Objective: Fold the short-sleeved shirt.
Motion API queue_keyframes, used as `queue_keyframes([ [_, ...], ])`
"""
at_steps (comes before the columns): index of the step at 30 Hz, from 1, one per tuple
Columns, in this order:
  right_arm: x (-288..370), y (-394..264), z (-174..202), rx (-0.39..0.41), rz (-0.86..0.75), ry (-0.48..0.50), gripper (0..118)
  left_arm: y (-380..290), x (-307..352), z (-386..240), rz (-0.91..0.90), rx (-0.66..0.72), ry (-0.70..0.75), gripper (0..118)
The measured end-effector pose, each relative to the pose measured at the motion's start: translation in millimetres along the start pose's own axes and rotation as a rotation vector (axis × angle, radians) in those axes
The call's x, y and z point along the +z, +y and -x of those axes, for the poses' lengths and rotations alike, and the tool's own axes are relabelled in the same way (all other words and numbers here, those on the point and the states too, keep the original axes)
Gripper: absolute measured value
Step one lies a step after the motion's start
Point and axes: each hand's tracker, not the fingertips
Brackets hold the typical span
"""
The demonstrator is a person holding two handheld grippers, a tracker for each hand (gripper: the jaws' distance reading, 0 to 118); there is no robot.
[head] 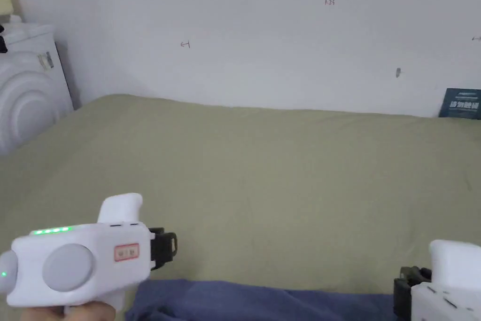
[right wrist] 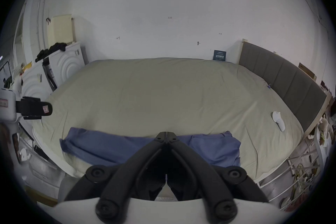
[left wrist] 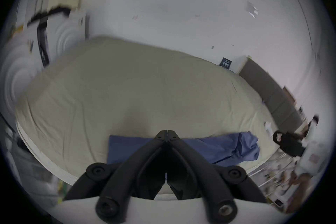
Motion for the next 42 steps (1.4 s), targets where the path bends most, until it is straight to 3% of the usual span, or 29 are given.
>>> queue_keyframes([
  [2, -6, 4, -8, -0.028, 0.014, 0.005, 1, 10, -10, 49, 0.098, 0.114, -0.097, 1],
  [3, -8, 5, -13, -0.057, 0.020, 0.026, 1, 13, -17, 74, 0.148, 0.181, -0.156, 8],
  [4, -12, 5, -17, -0.072, 0.027, 0.037, 1, 10, -25, 91, 0.189, 0.207, -0.195, 22],
  [5, -15, 5, -20, -0.086, 0.040, 0.041, 1, 6, -33, 111, 0.238, 0.212, -0.224, 54],
  [6, -18, 6, -23, -0.099, 0.052, 0.051, 1, -3, -44, 126, 0.293, 0.228, -0.247, 73],
  [7, -20, 6, -24, -0.103, 0.059, 0.056, 1, -13, -49, 128, 0.341, 0.252, -0.225, 75],
  [11, -16, 9, -26, -0.115, 0.065, 0.061, 1, -50, -81, 151, 0.453, 0.387, -0.205, 75],
  [18, -13, 16, -27, -0.132, 0.061, 0.074, 1, -75, -119, 167, 0.348, 0.565, -0.389, 75],
  [21, -12, 16, -26, -0.157, 0.064, 0.095, 1, -88, -114, 142, 0.313, 0.647, -0.439, 74],
  [22, -12, 16, -26, -0.164, 0.065, 0.100, 1, -91, -113, 140, 0.297, 0.654, -0.439, 68],
  [23, -12, 16, -26, -0.164, 0.070, 0.103, 1, -91, -120, 147, 0.301, 0.660, -0.412, 38],
  [24, -12, 14, -27, -0.165, 0.074, 0.106, 1, -92, -121, 145, 0.303, 0.653, -0.364, 18],
  [30, 2, 8, -39, -0.179, 0.067, 0.105, 1, -73, -96, 105, 0.227, 0.429, -0.216, 18],
  [37, 20, 8, -62, -0.182, 0.028, 0.027, 1, -33, -79, -33, 0.193, 0.004, 0.021, 18],
  [40, 22, 5, -70, -0.202, 0.035, 0.018, 1, -43, -102, -92, 0.237, -0.180, -0.011, 18],
  [42, 25, 2, -75, -0.219, 0.037, 0.024, 1, -56, -123, -126, 0.280, -0.225, -0.066, 18],
])
